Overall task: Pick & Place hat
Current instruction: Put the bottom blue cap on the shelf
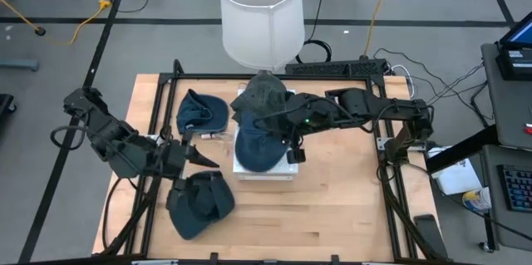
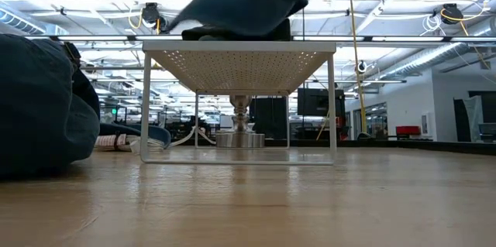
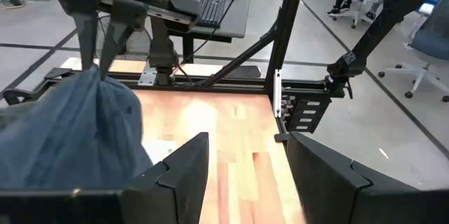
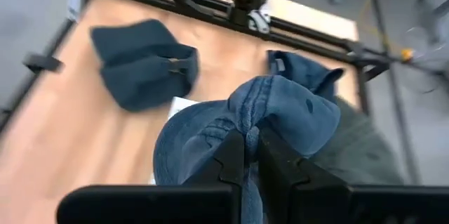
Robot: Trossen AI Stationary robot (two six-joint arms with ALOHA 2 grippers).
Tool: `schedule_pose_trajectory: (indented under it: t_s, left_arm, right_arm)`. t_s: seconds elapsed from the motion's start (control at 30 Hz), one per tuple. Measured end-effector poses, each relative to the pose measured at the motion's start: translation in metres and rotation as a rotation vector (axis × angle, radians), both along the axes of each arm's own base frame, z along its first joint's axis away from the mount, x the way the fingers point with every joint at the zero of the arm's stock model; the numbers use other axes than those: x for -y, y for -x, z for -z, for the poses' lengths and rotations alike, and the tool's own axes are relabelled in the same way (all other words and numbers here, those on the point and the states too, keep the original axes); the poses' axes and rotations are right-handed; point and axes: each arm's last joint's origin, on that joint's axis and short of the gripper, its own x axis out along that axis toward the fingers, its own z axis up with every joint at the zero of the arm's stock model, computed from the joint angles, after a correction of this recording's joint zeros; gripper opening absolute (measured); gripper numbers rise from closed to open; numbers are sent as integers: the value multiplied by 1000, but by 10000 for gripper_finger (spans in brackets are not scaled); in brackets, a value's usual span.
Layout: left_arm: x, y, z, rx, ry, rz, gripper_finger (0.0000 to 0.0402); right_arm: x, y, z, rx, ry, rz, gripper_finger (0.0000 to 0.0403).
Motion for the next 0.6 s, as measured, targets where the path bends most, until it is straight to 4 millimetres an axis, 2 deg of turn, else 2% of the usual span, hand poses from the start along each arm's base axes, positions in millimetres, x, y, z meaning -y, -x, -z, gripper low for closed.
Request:
schedule_pose_trajectory:
  t_s: [0.2, 0.5, 0.6]
  left_arm:
    - [-2, 1, 0, -3, -2, -9, 198]
    - [-4, 0, 0, 7, -2, -68, 198]
    - [-5, 0, -1, 17, -12, -108, 198]
  right_arm:
    - [10, -1, 0, -4, 108, -23, 12]
    - [17, -2, 0, 1, 75, -247, 12]
    - [21, -2, 0, 0, 60, -263, 12]
